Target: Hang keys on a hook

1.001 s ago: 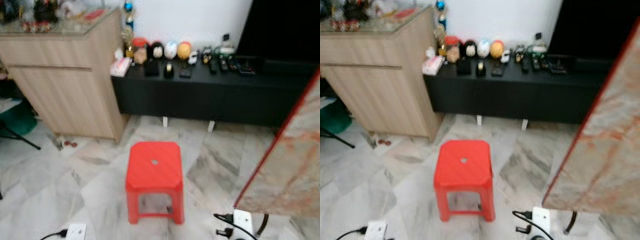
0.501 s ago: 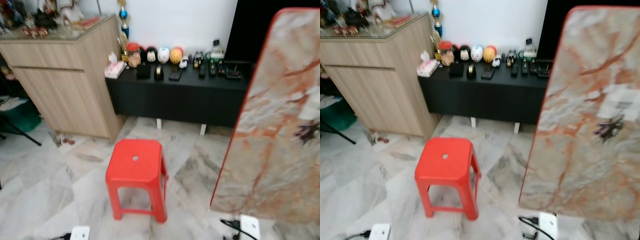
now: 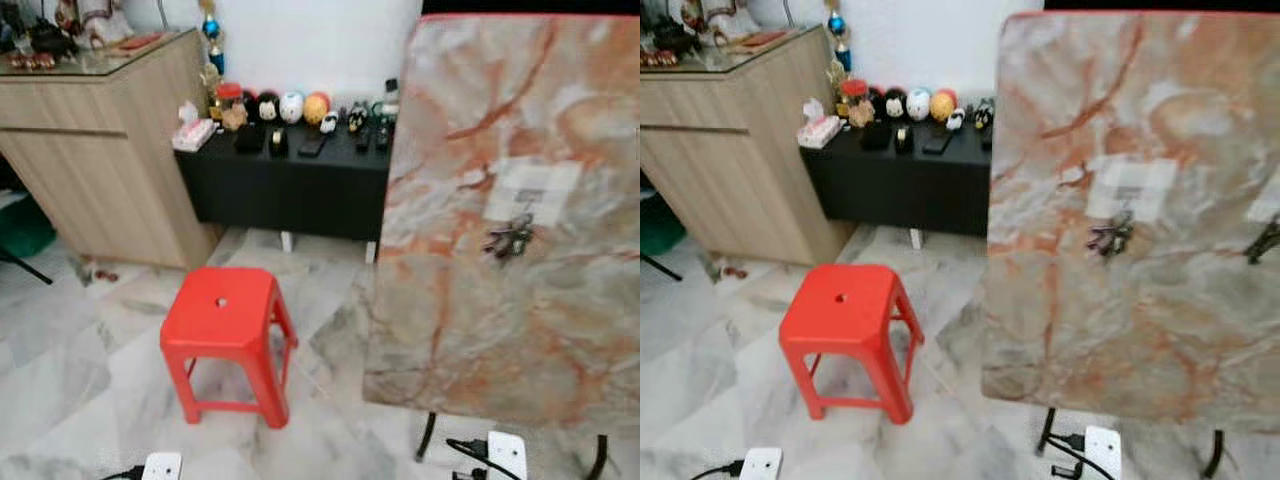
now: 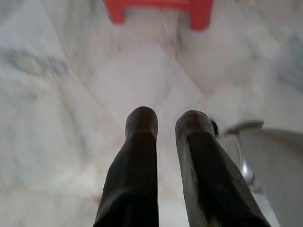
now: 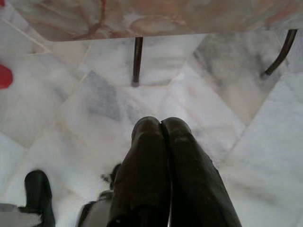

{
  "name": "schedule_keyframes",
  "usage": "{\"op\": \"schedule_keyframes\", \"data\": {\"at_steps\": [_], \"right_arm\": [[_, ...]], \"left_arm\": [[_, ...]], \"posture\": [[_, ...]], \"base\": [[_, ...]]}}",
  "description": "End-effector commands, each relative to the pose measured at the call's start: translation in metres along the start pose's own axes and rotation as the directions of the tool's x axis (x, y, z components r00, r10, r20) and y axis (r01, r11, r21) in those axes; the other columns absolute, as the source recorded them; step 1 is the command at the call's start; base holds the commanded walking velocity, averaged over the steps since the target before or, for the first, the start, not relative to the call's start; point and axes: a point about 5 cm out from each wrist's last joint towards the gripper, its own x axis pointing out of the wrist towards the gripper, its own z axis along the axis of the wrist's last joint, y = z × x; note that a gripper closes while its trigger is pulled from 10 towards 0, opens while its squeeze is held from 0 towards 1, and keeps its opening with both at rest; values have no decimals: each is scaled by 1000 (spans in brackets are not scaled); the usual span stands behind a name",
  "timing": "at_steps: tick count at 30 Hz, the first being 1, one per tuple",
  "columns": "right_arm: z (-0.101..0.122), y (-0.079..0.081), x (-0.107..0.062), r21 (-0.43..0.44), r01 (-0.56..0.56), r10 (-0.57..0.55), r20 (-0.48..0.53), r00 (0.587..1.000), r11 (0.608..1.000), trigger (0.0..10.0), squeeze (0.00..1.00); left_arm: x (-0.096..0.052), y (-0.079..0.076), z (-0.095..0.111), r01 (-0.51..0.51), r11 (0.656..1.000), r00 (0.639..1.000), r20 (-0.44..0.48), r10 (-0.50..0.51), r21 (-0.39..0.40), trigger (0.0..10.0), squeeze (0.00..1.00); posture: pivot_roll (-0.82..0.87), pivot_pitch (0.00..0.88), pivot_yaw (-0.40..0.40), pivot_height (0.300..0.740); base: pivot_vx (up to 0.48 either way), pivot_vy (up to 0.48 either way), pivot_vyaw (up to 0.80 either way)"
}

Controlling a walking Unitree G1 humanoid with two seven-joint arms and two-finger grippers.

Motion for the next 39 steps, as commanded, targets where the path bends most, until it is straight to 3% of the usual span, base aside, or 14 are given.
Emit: {"op": "schedule_keyframes", "data": {"at_steps": [1, 22, 32, 39], "right_arm": [[2, -1, 0, 1, 3, -3, 10, 1000, 1000, 10000, 0], [11, 1, 2, 24, 22, -22, 19, 1000, 999, 10000, 0], [10, -6, 2, 67, 71, -73, 18, 997, 995, 10000, 0], [10, -9, 1, 93, 96, -99, 27, 995, 991, 10000, 0]], "left_arm": [[0, -1, -4, 3, 1000, 1000, -20, -3, -6, 10000, 0], [3, -7, 6, -6, 1000, 1000, -11, 6, -23, 10000, 0], [4, -14, 4, 14, 1000, 999, -35, -15, -13, 10000, 0], [4, -16, 3, 22, 999, 999, -36, -22, -27, 10000, 0]], "posture": [[175, 0, -2, 740], [155, 0, -4, 740], [53, 0, 22, 740], [55, 0, 13, 740]], "base": [[0, -330, 0], [0, -329, 0], [0, -330, 0], [0, -35, 0]]}}
